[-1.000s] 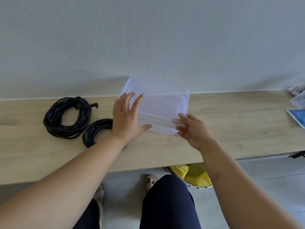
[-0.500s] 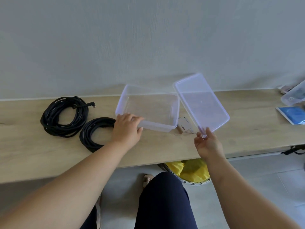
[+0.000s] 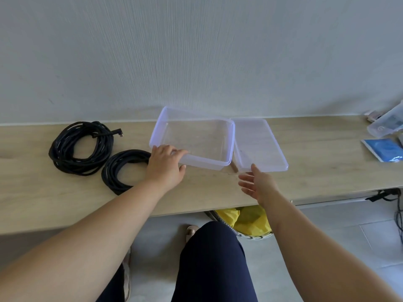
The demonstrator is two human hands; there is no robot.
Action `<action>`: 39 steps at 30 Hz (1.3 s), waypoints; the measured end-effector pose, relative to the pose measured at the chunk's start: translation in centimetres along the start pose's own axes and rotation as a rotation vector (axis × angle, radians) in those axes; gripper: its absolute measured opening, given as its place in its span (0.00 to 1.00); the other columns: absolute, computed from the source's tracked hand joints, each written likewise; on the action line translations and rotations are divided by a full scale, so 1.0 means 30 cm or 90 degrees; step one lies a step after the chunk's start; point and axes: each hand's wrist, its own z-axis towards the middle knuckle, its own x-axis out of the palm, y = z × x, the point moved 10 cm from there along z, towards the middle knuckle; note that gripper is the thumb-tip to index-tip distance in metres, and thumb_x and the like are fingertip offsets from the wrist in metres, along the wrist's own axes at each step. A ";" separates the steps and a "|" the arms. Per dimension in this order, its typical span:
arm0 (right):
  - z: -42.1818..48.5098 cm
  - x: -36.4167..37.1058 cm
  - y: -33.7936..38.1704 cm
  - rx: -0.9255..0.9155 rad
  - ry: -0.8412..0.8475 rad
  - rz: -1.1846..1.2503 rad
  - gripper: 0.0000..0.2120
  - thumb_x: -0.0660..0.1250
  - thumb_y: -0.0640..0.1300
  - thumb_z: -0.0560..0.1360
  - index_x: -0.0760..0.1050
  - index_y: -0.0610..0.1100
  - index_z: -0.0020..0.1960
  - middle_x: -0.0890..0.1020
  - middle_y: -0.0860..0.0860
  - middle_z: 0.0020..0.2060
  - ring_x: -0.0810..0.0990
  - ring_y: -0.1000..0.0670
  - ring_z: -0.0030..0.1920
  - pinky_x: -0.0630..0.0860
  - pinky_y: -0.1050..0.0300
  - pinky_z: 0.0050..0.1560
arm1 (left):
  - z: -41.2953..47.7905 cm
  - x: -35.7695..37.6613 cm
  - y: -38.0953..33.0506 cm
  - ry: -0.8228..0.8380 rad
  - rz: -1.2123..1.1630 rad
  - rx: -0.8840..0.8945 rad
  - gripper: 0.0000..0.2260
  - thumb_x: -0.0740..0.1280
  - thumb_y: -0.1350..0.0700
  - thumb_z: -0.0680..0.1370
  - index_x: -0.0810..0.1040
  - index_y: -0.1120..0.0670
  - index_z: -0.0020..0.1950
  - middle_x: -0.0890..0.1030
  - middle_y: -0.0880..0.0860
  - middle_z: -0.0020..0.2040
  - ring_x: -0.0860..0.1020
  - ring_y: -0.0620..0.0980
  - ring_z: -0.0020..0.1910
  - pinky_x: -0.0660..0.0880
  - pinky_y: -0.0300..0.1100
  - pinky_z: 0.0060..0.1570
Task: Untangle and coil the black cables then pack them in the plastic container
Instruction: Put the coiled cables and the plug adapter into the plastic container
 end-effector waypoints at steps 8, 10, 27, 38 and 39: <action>-0.150 0.176 0.076 -0.108 0.136 -0.238 0.16 0.59 0.44 0.80 0.73 0.39 0.35 0.81 0.45 0.33 0.76 0.51 0.27 0.74 0.60 0.29 | -0.041 -0.100 0.069 -0.064 -0.190 -0.037 0.19 0.64 0.59 0.78 0.72 0.55 0.69 0.72 0.55 0.66 0.67 0.54 0.67 0.63 0.44 0.65; -0.213 0.301 0.038 -0.102 0.264 -0.303 0.13 0.61 0.42 0.79 0.76 0.37 0.40 0.82 0.44 0.36 0.79 0.49 0.31 0.78 0.58 0.35 | -0.085 -0.173 0.167 -0.152 -0.193 -0.112 0.15 0.64 0.61 0.77 0.76 0.57 0.64 0.75 0.56 0.61 0.70 0.56 0.62 0.66 0.45 0.61; -0.130 0.817 -0.061 -0.235 0.018 -0.647 0.26 0.67 0.47 0.73 0.65 0.37 0.66 0.69 0.41 0.62 0.69 0.40 0.63 0.70 0.46 0.64 | -0.337 0.070 0.645 -0.010 -0.581 -0.590 0.14 0.67 0.55 0.77 0.73 0.58 0.61 0.79 0.55 0.55 0.77 0.53 0.52 0.75 0.45 0.54; -0.281 0.814 -0.089 -0.234 0.164 -0.175 0.13 0.59 0.36 0.77 0.65 0.44 0.61 0.73 0.47 0.40 0.72 0.51 0.37 0.70 0.59 0.34 | -0.403 0.030 0.612 -0.020 -0.682 -0.506 0.11 0.65 0.61 0.78 0.77 0.55 0.60 0.81 0.52 0.53 0.79 0.52 0.55 0.74 0.52 0.60; -0.305 0.802 -0.070 -0.253 0.175 -0.169 0.13 0.58 0.35 0.77 0.65 0.45 0.61 0.72 0.47 0.39 0.71 0.51 0.36 0.69 0.60 0.32 | -0.409 0.010 0.590 -0.033 -0.735 -0.495 0.09 0.63 0.59 0.80 0.78 0.55 0.58 0.81 0.53 0.51 0.79 0.51 0.53 0.76 0.50 0.59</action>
